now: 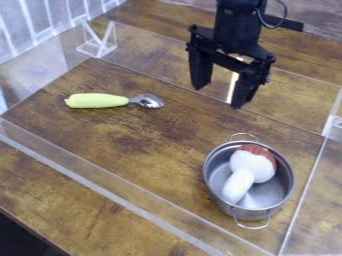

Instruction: Put the mushroom in the silver pot

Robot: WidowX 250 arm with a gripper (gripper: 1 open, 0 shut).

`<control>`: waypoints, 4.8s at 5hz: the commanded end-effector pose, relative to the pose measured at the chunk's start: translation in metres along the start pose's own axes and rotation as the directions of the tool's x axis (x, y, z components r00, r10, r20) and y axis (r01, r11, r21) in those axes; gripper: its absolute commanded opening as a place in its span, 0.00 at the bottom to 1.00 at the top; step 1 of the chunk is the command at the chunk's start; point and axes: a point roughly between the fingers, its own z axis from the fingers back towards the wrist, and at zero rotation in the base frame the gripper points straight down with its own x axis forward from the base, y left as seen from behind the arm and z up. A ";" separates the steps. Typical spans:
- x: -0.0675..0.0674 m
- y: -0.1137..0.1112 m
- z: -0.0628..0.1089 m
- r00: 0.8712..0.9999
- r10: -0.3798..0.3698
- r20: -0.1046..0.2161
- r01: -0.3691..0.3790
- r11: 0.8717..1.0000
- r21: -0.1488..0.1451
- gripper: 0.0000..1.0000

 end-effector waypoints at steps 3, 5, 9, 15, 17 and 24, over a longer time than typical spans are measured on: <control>0.009 -0.005 0.027 0.997 -0.018 0.081 0.016 1.000 0.016 1.00; 0.014 0.000 0.019 0.997 -0.004 0.078 0.003 1.000 0.015 1.00; 0.016 0.009 0.018 0.997 0.038 0.074 -0.038 0.999 0.007 1.00; 0.015 0.009 0.019 0.998 0.032 0.058 -0.033 0.999 0.018 1.00; 0.015 0.008 0.026 0.997 0.020 0.068 -0.021 1.000 0.020 1.00; 0.019 0.004 0.044 0.992 -0.002 0.130 -0.001 1.000 0.018 1.00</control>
